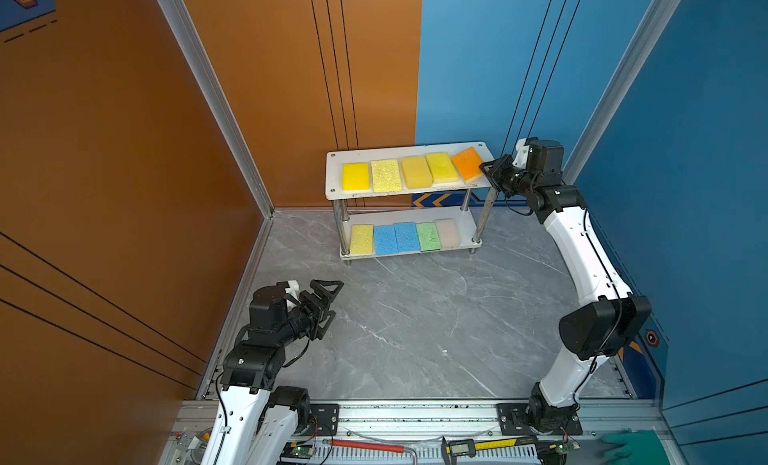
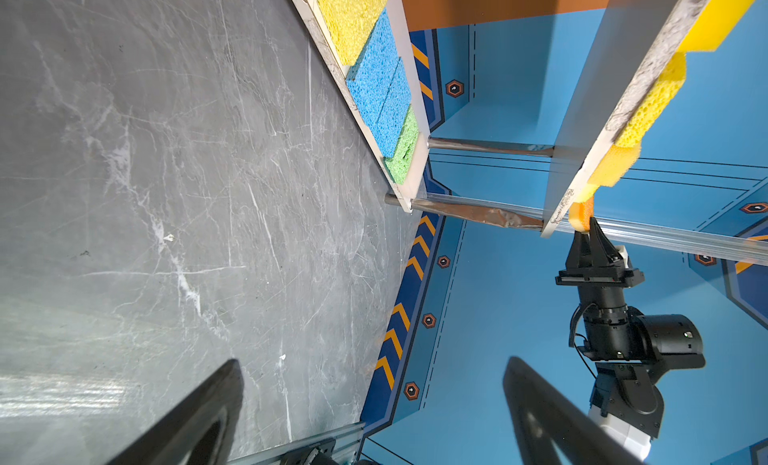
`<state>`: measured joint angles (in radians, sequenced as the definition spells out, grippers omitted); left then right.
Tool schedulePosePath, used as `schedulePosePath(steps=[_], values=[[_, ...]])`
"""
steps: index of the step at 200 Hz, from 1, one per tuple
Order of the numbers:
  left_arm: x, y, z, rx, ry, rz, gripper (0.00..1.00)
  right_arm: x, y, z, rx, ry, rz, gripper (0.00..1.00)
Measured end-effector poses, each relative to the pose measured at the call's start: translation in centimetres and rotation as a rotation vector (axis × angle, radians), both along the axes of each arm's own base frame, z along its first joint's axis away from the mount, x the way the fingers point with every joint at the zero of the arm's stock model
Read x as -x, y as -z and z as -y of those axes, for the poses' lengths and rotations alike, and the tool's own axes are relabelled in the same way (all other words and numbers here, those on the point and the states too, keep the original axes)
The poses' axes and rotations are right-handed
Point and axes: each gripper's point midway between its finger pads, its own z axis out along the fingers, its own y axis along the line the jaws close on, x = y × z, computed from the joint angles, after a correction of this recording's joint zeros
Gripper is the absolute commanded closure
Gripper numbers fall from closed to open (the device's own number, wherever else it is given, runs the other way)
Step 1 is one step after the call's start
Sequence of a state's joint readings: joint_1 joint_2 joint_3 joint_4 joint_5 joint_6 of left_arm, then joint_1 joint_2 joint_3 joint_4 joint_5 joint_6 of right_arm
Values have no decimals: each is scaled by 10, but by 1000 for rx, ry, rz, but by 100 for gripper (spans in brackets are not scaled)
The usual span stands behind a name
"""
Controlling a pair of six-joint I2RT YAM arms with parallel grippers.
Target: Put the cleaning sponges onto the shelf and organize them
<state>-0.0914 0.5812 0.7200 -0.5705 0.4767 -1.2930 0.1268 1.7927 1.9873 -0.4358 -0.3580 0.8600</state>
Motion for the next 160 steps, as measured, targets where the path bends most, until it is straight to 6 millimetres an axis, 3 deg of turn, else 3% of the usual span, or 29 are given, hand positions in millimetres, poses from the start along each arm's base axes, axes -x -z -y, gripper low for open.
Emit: schedulePosePath(steps=[62, 119, 160], values=[[0, 2, -3, -7, -2, -7, 2, -1, 1, -1, 10, 20, 0, 82], [2, 3, -3, 2, 3, -16, 2, -4, 20, 8, 26, 79, -30, 82], [1, 1, -3, 9, 6, -14, 2, -1, 17, 14, 10, 118, -18, 82]])
